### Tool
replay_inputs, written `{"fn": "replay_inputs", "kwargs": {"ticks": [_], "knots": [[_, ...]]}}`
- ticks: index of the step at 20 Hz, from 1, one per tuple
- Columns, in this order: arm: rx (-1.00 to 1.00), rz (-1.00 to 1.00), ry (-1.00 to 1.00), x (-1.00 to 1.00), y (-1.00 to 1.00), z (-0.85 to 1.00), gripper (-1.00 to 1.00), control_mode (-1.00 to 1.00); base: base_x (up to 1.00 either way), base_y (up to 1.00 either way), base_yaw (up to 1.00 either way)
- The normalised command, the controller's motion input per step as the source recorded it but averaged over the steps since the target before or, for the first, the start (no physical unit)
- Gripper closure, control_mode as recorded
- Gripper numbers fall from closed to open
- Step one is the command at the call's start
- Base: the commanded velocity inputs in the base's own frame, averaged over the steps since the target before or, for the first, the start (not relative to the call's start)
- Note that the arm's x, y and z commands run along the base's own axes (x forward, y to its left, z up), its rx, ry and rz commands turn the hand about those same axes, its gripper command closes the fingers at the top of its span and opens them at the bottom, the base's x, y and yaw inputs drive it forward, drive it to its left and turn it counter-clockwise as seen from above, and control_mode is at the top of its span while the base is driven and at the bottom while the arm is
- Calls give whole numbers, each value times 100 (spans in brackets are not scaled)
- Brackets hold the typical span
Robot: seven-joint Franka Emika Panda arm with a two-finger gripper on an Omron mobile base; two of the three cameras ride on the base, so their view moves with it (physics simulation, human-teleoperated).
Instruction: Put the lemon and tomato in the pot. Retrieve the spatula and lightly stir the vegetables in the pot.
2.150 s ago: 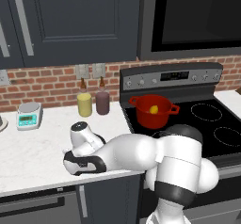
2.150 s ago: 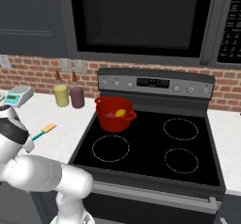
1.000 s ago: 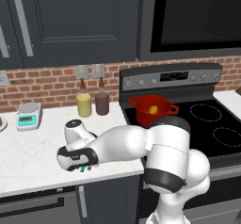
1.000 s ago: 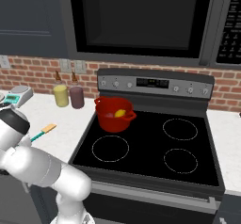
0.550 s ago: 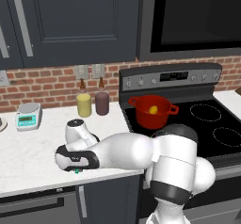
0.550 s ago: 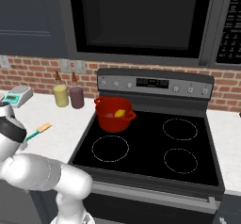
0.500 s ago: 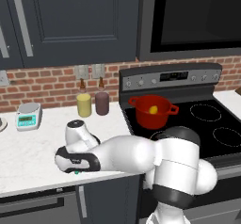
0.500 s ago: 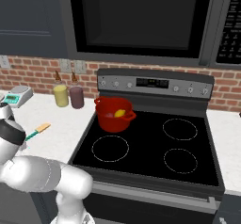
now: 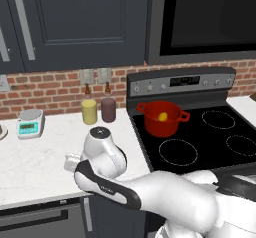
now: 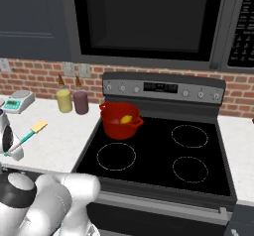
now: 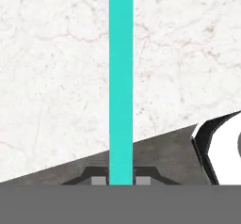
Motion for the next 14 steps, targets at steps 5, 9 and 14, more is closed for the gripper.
{"fn": "replay_inputs", "kwargs": {"ticks": [5, 9, 14], "knots": [[42, -20, 0, -7, -64, 100, 100, -100, 0, 0, 0], [48, -23, 0, -5, -65, 100, 100, -100, 0, 0, 0], [54, -25, 0, -11, -65, 100, 100, -100, 0, 0, 0]]}}
